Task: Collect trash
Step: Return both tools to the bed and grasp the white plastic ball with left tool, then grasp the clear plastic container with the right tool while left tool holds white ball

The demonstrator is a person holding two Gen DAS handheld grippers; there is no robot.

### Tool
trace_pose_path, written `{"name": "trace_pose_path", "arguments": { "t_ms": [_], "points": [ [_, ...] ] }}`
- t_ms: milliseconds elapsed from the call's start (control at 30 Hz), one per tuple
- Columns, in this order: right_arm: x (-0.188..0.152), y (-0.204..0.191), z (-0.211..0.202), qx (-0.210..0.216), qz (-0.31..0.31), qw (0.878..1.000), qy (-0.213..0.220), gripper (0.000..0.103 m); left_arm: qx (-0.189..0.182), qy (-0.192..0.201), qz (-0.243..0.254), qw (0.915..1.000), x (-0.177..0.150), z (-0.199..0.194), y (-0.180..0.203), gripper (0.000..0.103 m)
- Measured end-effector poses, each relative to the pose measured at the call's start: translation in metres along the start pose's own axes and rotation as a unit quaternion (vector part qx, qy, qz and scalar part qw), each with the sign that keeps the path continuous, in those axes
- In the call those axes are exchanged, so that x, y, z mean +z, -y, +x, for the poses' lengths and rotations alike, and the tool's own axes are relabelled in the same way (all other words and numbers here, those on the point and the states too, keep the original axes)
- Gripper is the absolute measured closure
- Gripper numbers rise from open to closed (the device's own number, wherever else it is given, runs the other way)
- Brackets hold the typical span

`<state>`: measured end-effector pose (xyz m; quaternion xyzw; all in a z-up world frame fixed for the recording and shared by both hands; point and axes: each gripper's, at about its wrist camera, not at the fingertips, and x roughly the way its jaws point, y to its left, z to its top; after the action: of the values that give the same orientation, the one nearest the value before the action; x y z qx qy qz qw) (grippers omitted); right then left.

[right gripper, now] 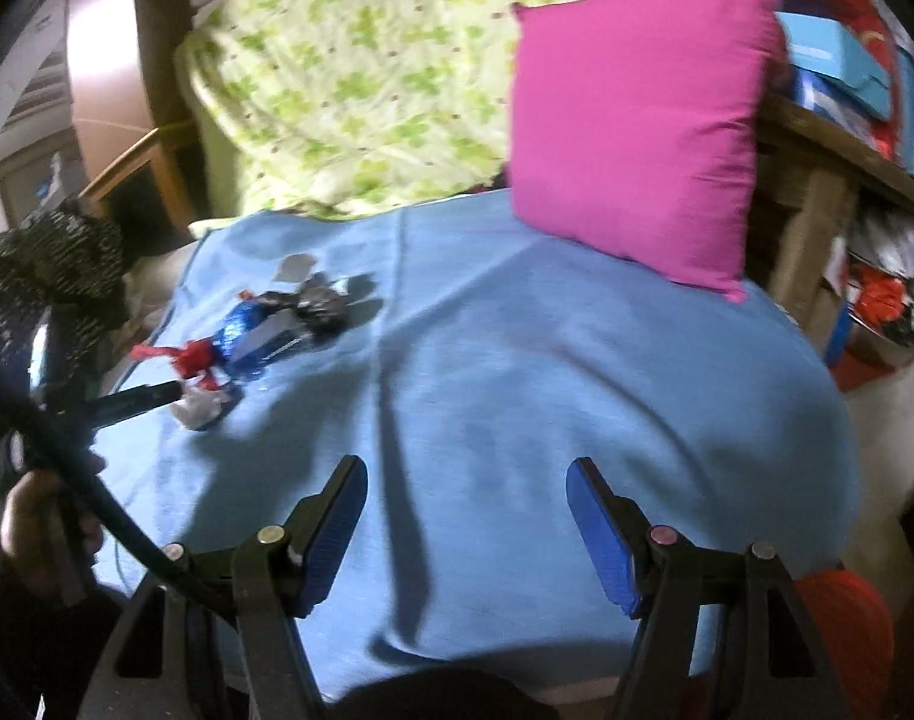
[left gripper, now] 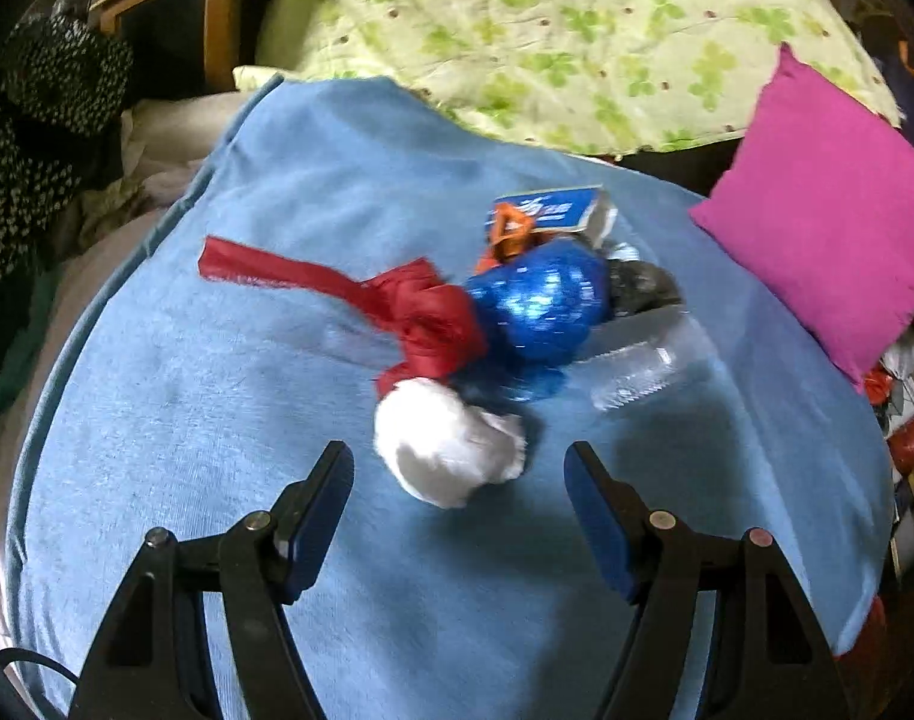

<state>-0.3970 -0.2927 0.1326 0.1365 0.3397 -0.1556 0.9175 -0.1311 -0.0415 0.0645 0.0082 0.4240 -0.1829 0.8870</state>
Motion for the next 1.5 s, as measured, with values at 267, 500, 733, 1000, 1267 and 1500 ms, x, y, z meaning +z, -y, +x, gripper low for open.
{"name": "trace_pose_path", "arguments": {
  "t_ms": [267, 500, 733, 1000, 1267, 1500],
  "points": [
    [0.006, -0.038, 0.028, 0.036, -0.028, 0.999, -0.016, 0.031, -0.005, -0.014, 0.006, 0.9999, 0.005, 0.025, -0.002, 0.030],
    [0.007, -0.052, 0.050, 0.045, -0.037, 0.998, -0.031, 0.031, -0.002, -0.037, 0.005, 0.9993, 0.006, 0.050, -0.003, 0.030],
    [0.006, -0.058, 0.060, 0.046, -0.041, 0.997, -0.042, 0.031, 0.001, -0.036, 0.002, 0.9994, 0.006, 0.057, -0.001, 0.042],
    [0.015, -0.068, 0.079, 0.050, -0.044, 0.996, -0.051, 0.031, -0.005, -0.008, -0.009, 0.9999, 0.008, 0.043, -0.007, 0.063],
    [0.033, -0.120, 0.125, 0.067, -0.106, 0.990, -0.063, 0.031, 0.010, 0.035, -0.042, 0.9984, 0.016, 0.026, -0.023, 0.065],
    [0.047, -0.166, 0.163, 0.054, -0.167, 0.983, -0.049, 0.012, -0.001, 0.037, -0.071, 0.9968, 0.022, 0.025, -0.035, 0.065]
  ]
}}
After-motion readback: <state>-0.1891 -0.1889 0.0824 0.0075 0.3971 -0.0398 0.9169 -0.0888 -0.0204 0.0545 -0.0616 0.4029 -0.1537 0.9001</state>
